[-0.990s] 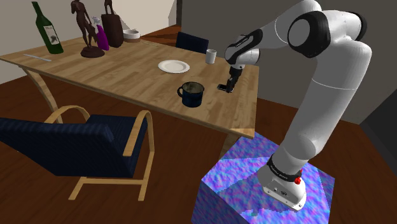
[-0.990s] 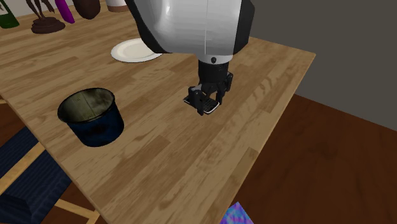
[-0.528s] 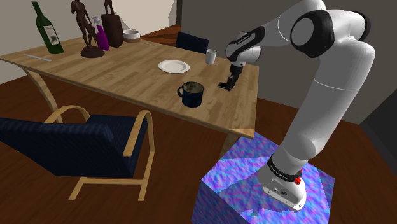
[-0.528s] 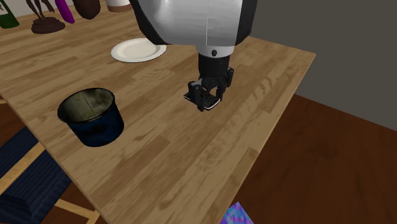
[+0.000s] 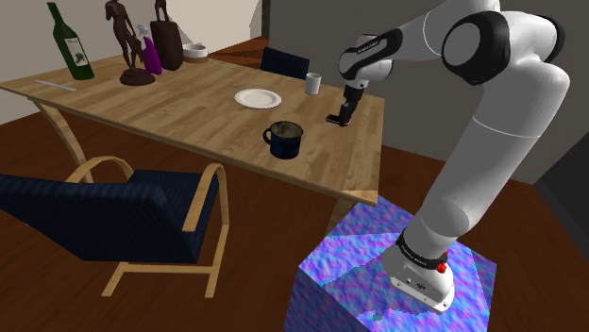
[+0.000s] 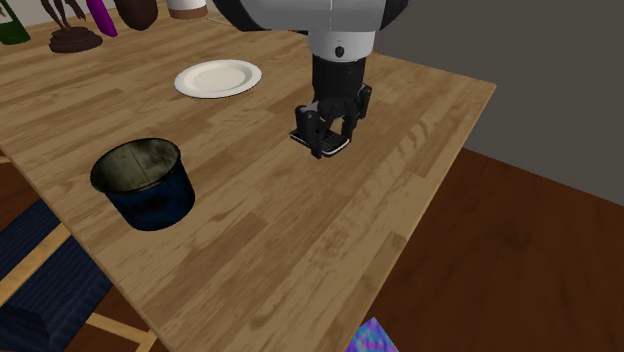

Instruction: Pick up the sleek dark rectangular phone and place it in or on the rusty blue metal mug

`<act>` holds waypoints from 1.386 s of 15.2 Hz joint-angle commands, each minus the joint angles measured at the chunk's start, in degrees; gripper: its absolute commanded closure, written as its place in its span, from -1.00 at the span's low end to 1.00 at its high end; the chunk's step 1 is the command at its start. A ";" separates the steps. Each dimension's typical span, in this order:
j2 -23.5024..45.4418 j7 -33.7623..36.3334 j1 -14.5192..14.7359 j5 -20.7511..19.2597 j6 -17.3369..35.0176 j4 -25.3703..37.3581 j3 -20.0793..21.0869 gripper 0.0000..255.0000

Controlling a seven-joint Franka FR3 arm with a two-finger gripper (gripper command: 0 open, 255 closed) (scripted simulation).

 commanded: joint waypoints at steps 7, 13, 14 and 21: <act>-2.73 1.32 0.29 -1.60 -6.00 3.58 0.01 1.00; -4.18 1.92 0.40 -2.38 -10.44 6.72 0.06 1.00; -4.38 2.00 0.41 -2.48 -11.18 7.29 0.08 1.00; -5.37 2.42 0.50 -2.97 -16.25 11.48 0.16 1.00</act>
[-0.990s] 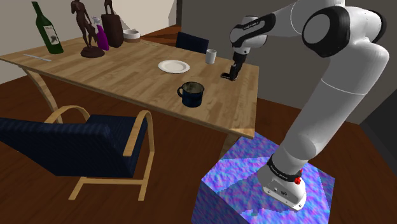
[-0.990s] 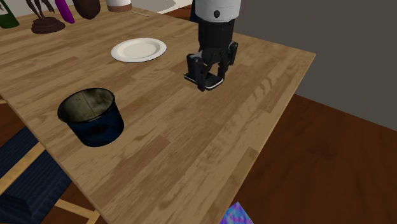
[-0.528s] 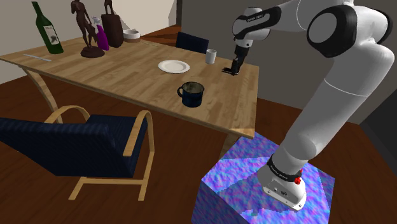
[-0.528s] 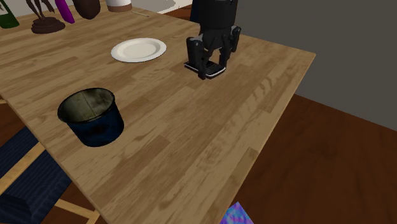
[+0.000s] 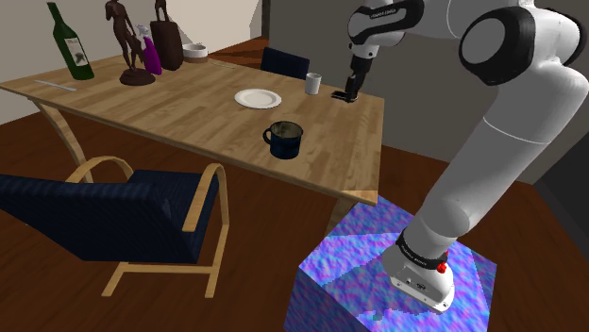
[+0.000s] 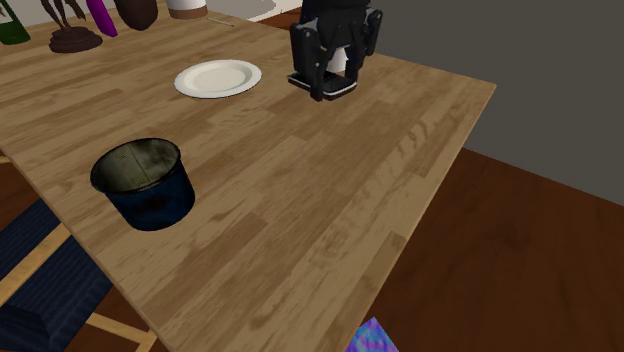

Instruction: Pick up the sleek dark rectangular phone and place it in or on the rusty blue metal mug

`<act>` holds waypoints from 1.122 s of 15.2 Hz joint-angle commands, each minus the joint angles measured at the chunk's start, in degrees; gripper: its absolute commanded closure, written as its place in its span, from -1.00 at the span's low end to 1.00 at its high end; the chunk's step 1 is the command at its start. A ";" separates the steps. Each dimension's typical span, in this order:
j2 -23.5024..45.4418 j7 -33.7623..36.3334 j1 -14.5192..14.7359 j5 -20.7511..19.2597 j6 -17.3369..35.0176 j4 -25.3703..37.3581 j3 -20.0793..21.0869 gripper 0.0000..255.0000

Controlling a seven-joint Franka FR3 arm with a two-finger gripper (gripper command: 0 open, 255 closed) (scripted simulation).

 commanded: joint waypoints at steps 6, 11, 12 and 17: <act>-4.54 9.20 4.02 -1.74 -0.14 -3.98 4.57 1.00; -6.35 16.45 7.12 -2.00 0.01 -5.86 8.59 1.00; -6.53 17.86 7.73 -1.97 0.02 -6.04 9.40 1.00; -6.53 24.72 10.82 -1.53 -0.06 -5.98 13.33 1.00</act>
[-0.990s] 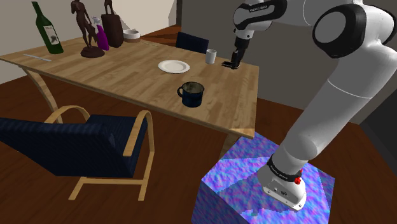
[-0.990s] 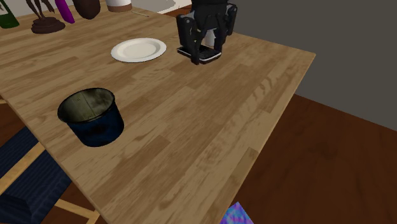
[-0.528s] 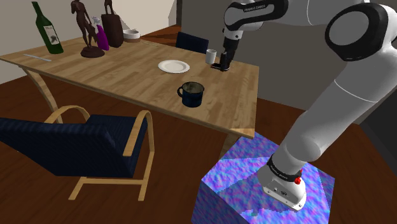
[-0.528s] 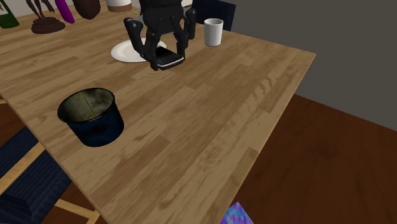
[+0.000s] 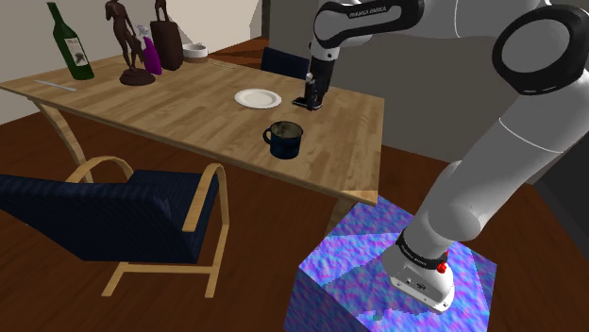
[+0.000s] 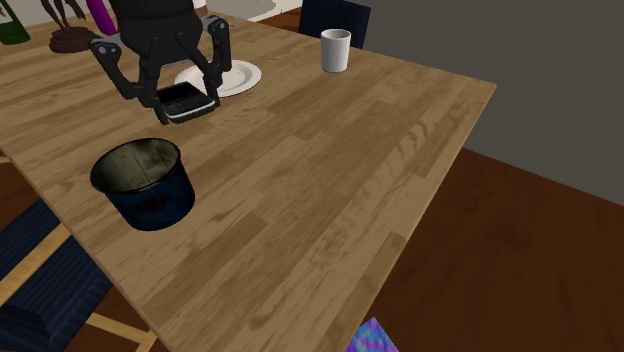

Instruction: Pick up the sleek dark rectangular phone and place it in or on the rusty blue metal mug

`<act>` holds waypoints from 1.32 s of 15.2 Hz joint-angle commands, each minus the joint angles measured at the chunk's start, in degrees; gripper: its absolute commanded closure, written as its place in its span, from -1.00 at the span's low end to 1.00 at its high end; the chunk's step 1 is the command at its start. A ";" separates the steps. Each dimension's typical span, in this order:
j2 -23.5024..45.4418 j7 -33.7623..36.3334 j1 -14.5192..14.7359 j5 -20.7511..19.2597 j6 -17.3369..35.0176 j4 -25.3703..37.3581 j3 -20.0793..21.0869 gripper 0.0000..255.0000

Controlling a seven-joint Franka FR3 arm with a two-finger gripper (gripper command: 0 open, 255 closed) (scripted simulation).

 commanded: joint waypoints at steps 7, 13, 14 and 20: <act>2.34 8.88 4.12 0.97 0.16 2.17 5.03 1.00; 3.17 8.74 4.09 1.10 4.71 -1.57 4.98 1.00; 3.35 8.71 4.09 1.13 5.47 -2.15 4.97 1.00; 4.83 8.47 4.06 1.39 10.45 -5.67 4.90 1.00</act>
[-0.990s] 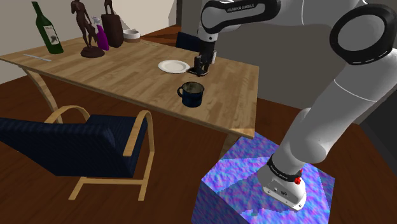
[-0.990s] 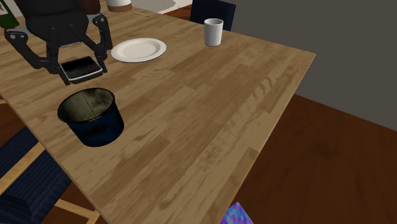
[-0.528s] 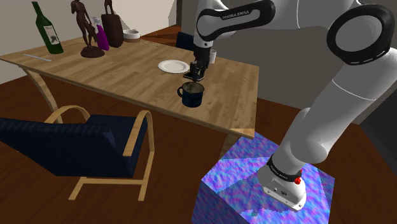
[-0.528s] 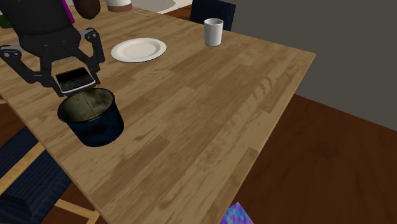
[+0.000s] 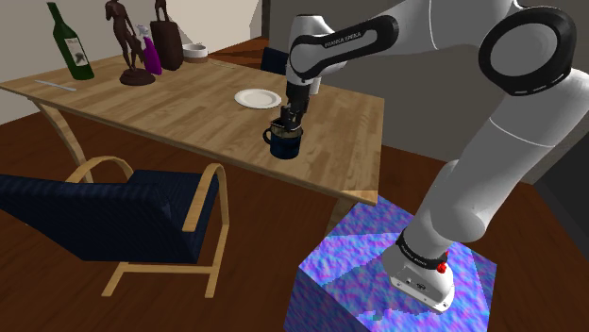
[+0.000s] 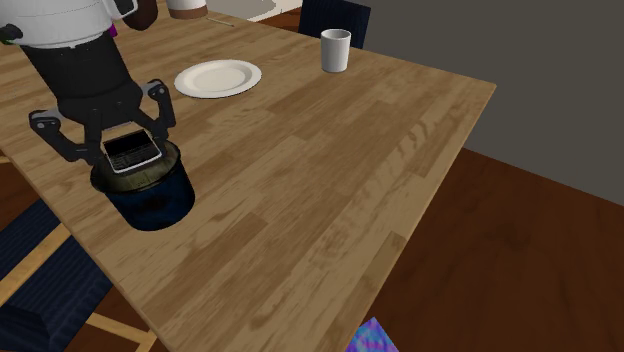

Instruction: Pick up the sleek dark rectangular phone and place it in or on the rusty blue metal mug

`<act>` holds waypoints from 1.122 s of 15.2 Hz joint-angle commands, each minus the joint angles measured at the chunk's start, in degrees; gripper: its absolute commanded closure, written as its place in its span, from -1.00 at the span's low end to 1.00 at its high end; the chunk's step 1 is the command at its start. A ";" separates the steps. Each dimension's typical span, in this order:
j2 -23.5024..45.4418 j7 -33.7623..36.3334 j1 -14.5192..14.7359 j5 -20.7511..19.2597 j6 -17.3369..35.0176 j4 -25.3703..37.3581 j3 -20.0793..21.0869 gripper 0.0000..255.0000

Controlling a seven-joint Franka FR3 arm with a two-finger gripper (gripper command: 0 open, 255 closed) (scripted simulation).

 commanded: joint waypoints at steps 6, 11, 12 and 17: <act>0.50 -0.16 -0.05 0.09 1.05 -0.51 -0.06 1.00; 0.49 -0.17 -0.06 0.09 1.04 -0.50 -0.06 -1.00; 0.50 -0.17 -0.06 0.09 1.04 -0.50 -0.06 -1.00; -1.22 0.06 -0.05 -0.21 -4.61 3.46 -0.01 -1.00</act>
